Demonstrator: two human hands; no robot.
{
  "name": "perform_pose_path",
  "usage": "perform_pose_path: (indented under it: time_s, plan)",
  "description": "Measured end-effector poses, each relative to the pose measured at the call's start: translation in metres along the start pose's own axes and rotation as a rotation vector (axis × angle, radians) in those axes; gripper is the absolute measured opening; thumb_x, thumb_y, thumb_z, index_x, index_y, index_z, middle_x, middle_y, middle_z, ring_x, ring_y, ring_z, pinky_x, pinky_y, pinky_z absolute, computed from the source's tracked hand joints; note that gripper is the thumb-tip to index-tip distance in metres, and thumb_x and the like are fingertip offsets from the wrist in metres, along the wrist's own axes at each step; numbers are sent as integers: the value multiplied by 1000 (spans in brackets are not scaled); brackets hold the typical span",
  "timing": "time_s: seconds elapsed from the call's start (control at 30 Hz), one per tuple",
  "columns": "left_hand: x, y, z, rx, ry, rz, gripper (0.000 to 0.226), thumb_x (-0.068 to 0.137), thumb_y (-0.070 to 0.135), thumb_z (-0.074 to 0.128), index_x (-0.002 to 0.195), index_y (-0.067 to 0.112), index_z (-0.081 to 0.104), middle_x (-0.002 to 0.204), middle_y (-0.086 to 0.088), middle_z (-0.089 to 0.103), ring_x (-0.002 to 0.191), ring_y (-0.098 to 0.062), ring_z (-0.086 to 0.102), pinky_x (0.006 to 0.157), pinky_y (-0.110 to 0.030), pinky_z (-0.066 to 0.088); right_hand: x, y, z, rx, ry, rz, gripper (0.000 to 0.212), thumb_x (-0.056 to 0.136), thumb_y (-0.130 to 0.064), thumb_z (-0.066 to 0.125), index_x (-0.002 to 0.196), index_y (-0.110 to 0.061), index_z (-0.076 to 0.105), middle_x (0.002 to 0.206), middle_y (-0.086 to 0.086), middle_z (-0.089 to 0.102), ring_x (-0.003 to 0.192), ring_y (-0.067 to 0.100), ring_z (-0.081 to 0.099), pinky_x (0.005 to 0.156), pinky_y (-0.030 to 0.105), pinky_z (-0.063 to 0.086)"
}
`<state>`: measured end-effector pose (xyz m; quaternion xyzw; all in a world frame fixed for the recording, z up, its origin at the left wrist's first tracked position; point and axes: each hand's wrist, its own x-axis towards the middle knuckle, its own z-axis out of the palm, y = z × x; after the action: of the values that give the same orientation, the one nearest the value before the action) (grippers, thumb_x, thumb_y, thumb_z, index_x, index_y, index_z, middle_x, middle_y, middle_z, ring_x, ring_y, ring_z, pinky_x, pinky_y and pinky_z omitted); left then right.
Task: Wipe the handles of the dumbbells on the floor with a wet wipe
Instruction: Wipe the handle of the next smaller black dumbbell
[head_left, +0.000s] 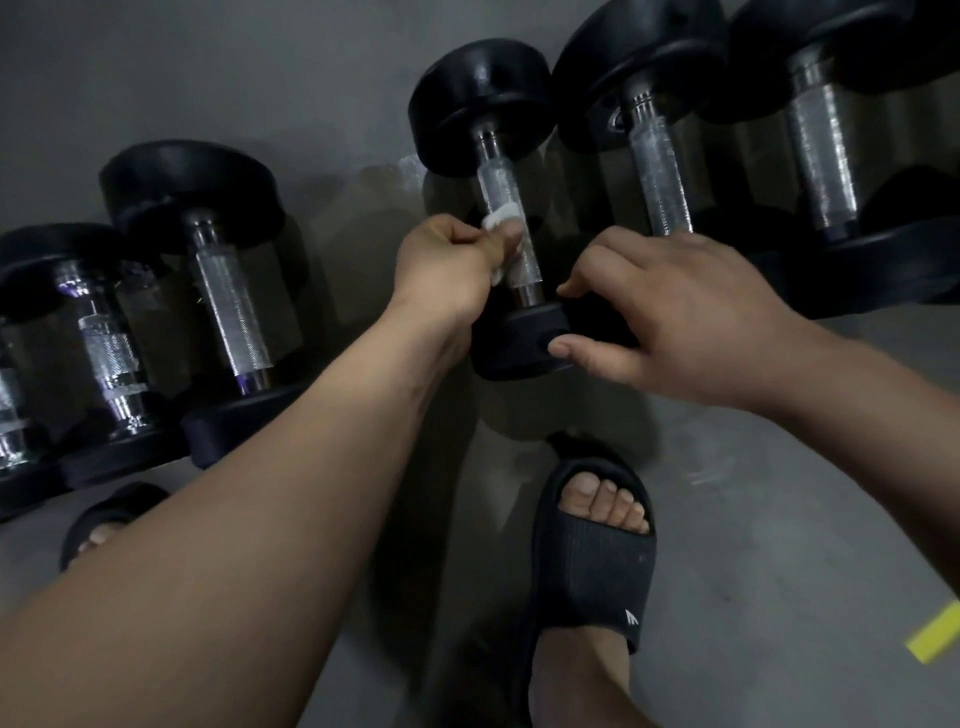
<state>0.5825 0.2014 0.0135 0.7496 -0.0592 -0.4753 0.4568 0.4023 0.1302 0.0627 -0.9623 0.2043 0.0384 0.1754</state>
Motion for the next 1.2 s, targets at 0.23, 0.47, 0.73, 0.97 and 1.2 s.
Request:
perform_pose_path:
  time_s: [0.23, 0.47, 0.73, 0.97, 1.2]
  plan:
    - [-4, -1, -4, 204, -58, 57, 32, 86, 28, 81, 79, 15, 53, 46, 11, 56, 38, 3, 47, 42, -15, 38, -1, 1, 1, -25, 8, -30, 65, 89, -76, 43, 112, -17, 58, 104, 0, 58, 86, 24, 63, 76, 40, 49]
    - [-3, 10, 7, 218, 82, 77, 30, 88, 37, 77, 88, 14, 58, 71, 2, 68, 56, -8, 61, 51, -22, 46, -1, 1, 3, -48, 6, -37, 65, 91, -76, 41, 111, -16, 58, 105, 2, 57, 85, 26, 62, 76, 44, 49]
    - [1, 8, 6, 212, 108, 97, 31, 91, 43, 71, 81, 18, 56, 67, 3, 64, 54, -7, 56, 53, -24, 46, -2, 1, 4, -85, 25, -40, 62, 92, -75, 42, 109, -17, 57, 102, 1, 57, 83, 25, 62, 75, 39, 46]
    - [5, 19, 13, -285, 68, -132, 34, 81, 16, 85, 104, 8, 61, 90, -9, 76, 85, -24, 76, 81, -45, 63, -3, 3, 6, -106, 20, -34, 66, 92, -77, 37, 109, -16, 58, 103, 2, 58, 83, 26, 62, 73, 38, 44]
    - [24, 24, 20, -427, 149, -157, 34, 76, 12, 89, 100, -2, 68, 77, -9, 76, 69, -20, 75, 65, -27, 58, -3, 4, 6, -111, 21, -26, 66, 91, -78, 38, 110, -18, 59, 103, 0, 58, 81, 25, 62, 73, 36, 43]
